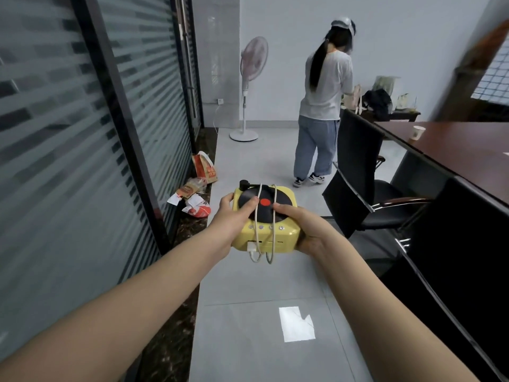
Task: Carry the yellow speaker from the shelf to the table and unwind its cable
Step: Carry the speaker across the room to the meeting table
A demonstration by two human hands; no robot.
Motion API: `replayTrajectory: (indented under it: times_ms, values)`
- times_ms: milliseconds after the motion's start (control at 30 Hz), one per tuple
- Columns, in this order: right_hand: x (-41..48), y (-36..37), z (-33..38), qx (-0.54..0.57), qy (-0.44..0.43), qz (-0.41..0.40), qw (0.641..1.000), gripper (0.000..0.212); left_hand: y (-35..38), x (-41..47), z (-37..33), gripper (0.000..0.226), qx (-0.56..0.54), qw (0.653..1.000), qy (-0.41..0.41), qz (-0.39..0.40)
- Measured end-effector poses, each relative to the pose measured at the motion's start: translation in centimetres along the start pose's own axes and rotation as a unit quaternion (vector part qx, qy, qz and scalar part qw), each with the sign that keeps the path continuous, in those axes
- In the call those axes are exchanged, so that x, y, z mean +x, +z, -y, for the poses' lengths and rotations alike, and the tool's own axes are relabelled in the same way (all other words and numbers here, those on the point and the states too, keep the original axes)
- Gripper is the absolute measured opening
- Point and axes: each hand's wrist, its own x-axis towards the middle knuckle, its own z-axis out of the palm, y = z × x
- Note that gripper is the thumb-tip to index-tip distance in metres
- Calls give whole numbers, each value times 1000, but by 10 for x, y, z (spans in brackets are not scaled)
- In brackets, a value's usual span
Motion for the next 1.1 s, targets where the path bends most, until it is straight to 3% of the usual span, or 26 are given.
replayTrajectory:
  times_ms: [233,367,500,667,800,933,1100]
  values:
    - [83,3,36,20,-7,-14,1000,75,-2,92,-28,69,14,1000,4,27]
    - [134,-10,59,24,3,-22,999,56,13,146,-40,67,11,1000,-5,23]
    - [193,-26,89,15,3,-19,1000,59,30,206,-59,64,7,1000,-1,27]
    - [266,-46,141,15,-1,-9,1000,43,54,286,-94,63,10,1000,-1,14]
    - [328,-60,176,8,-3,-11,1000,49,71,346,-114,62,-3,1000,-6,5]
    - [377,-67,200,15,1,0,1000,38,79,399,-131,63,3,1000,-10,0]
    - [439,-74,229,22,1,-2,1000,42,88,469,-151,62,15,1000,-10,8]
